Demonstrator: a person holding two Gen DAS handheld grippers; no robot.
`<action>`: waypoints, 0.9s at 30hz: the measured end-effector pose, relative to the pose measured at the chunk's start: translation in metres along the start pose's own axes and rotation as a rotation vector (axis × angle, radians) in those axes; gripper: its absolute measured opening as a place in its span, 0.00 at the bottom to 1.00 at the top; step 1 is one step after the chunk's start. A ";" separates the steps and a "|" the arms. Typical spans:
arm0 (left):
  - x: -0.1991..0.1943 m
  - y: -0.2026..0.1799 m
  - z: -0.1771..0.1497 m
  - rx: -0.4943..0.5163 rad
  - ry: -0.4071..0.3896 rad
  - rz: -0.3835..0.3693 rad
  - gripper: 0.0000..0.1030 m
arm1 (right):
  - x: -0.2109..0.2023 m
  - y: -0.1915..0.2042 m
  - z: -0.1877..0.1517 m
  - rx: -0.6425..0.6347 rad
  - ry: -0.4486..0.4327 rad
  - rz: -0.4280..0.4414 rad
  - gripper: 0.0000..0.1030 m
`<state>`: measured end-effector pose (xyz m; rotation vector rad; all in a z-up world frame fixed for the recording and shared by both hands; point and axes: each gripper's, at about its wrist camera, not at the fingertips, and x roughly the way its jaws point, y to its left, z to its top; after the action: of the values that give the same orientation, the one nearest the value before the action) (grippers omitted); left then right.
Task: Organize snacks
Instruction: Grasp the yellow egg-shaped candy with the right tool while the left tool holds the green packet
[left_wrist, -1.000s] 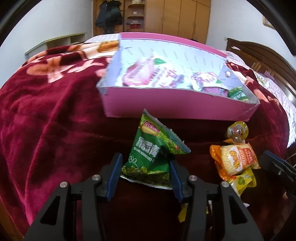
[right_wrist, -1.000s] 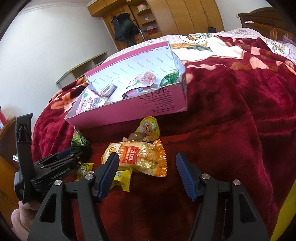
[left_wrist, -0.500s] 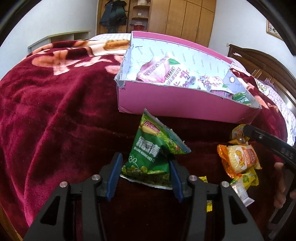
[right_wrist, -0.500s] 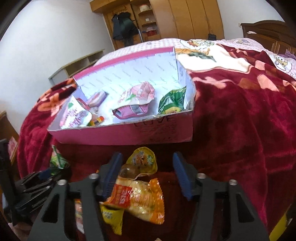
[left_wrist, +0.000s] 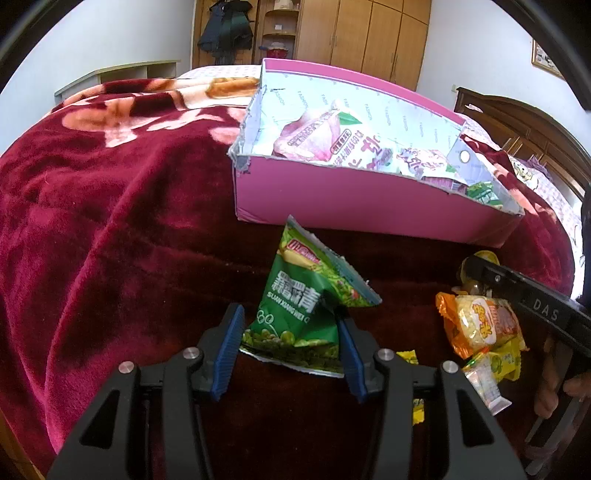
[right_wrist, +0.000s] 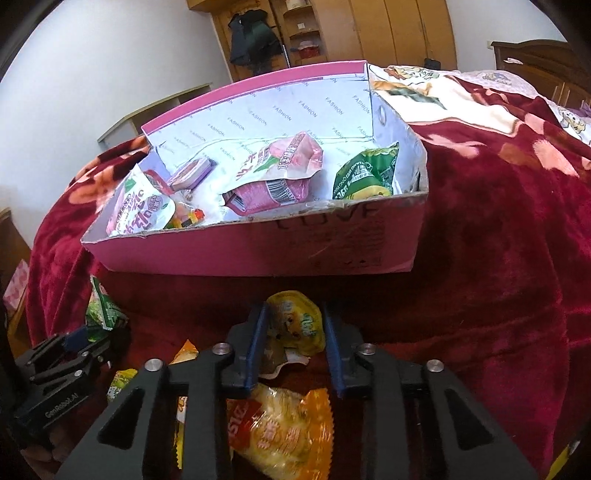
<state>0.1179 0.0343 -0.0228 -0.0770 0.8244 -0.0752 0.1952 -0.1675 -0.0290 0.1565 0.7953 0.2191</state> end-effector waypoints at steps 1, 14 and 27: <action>0.000 0.000 0.000 -0.001 0.000 -0.001 0.50 | -0.001 0.000 0.000 0.000 -0.004 0.000 0.27; -0.004 0.000 -0.001 -0.008 -0.011 0.007 0.50 | -0.036 0.000 -0.010 0.024 -0.117 -0.001 0.24; -0.023 0.000 0.002 -0.036 -0.046 0.001 0.50 | -0.063 0.006 -0.014 0.019 -0.179 0.022 0.24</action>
<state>0.1042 0.0366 -0.0048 -0.1117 0.7796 -0.0575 0.1412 -0.1772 0.0062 0.2000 0.6178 0.2156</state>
